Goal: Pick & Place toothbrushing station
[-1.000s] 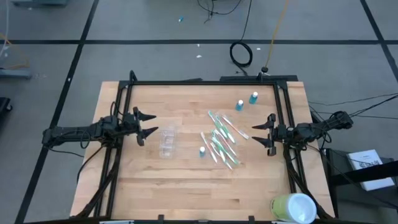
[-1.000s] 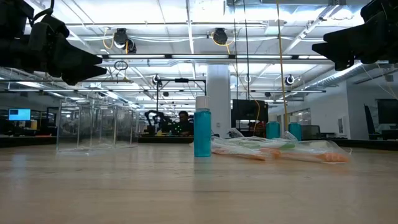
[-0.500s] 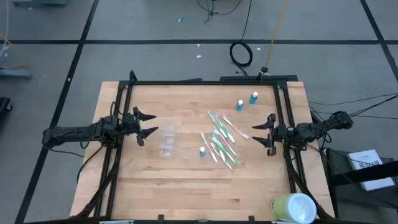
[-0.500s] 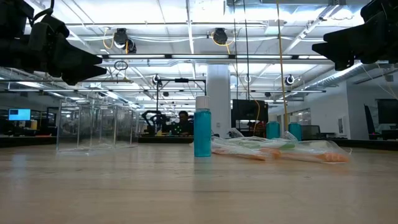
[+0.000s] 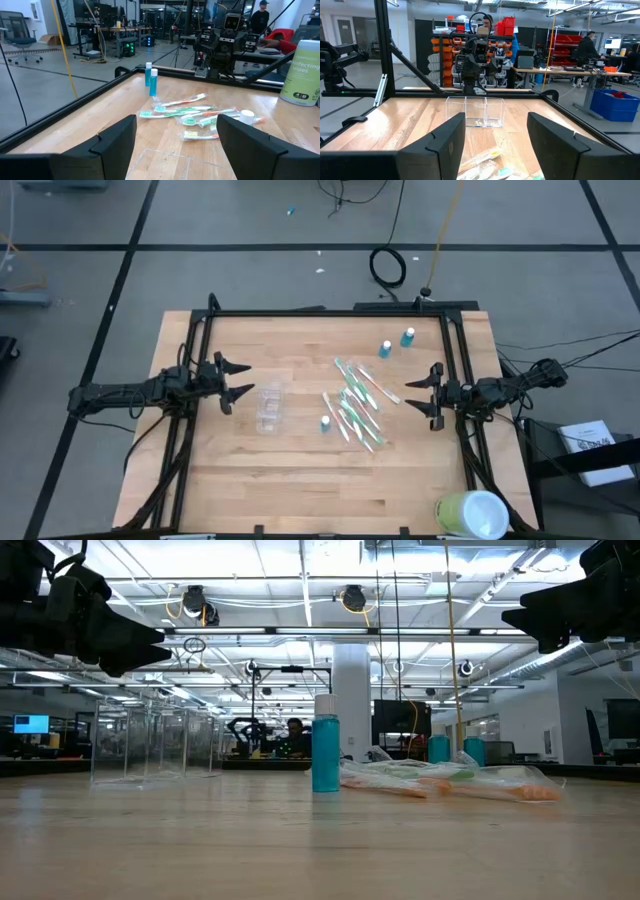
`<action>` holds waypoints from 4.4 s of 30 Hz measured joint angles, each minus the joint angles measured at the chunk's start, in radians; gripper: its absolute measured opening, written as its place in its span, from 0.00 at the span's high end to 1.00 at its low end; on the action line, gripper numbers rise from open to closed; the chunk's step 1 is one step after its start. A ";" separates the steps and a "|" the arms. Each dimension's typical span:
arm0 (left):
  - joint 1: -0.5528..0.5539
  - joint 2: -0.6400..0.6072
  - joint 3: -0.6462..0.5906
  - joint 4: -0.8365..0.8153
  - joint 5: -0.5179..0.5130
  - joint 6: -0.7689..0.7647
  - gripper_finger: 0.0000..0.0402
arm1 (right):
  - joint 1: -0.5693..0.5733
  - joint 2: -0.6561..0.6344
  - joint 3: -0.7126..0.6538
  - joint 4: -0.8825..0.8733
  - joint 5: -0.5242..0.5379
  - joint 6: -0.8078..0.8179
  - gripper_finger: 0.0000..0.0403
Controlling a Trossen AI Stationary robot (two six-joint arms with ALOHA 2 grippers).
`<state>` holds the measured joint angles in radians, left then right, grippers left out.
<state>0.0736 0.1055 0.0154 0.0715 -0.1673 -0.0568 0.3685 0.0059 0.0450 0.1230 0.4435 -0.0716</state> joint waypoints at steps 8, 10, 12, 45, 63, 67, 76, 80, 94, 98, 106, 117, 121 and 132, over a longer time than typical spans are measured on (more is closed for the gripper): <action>0.000 0.000 0.000 0.000 0.000 0.000 0.30 | 0.000 0.000 0.000 0.000 0.000 0.000 0.48; 0.000 0.000 0.000 0.000 0.000 0.000 0.30 | 0.000 0.000 0.000 0.000 0.000 0.000 0.48; 0.000 0.000 0.000 0.000 0.000 0.000 0.30 | 0.000 0.000 0.000 0.000 0.000 0.000 0.48; 0.000 0.000 0.000 0.000 0.000 0.000 0.30 | 0.000 0.000 0.000 0.000 0.000 0.000 0.48; 0.000 0.000 0.000 0.000 0.000 0.000 0.30 | 0.000 0.000 0.000 0.000 0.000 0.000 0.48; 0.000 0.000 0.000 0.000 0.000 0.000 0.30 | 0.000 0.000 0.000 0.000 0.000 0.000 0.48; 0.000 0.000 0.000 0.000 0.000 0.000 0.30 | 0.000 0.000 0.000 0.000 0.000 0.000 0.48; 0.000 0.000 0.000 0.000 0.000 0.000 0.30 | 0.000 0.000 0.000 0.000 0.000 0.000 0.48; 0.000 0.000 0.000 0.000 0.000 0.000 0.30 | 0.000 0.000 0.000 0.000 0.000 0.003 0.48; 0.000 0.000 0.000 0.000 0.000 0.000 0.30 | 0.000 0.000 0.000 0.001 -0.002 0.152 0.48; 0.000 0.000 0.000 0.000 0.000 0.000 0.30 | 0.000 0.001 0.000 0.080 0.001 0.195 0.48; 0.000 0.000 0.000 0.000 0.000 0.000 0.30 | -0.001 0.006 0.000 0.094 0.001 0.051 0.48; 0.000 0.000 0.000 0.000 0.000 0.000 0.30 | -0.001 0.029 0.000 0.115 0.001 0.109 0.47; 0.000 0.000 0.000 0.000 0.000 0.000 0.30 | 0.000 0.314 0.000 0.372 -0.051 0.150 0.36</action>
<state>0.0735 0.1059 0.0154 0.0715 -0.1673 -0.0569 0.3682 0.3203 0.0452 0.4947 0.3925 0.0784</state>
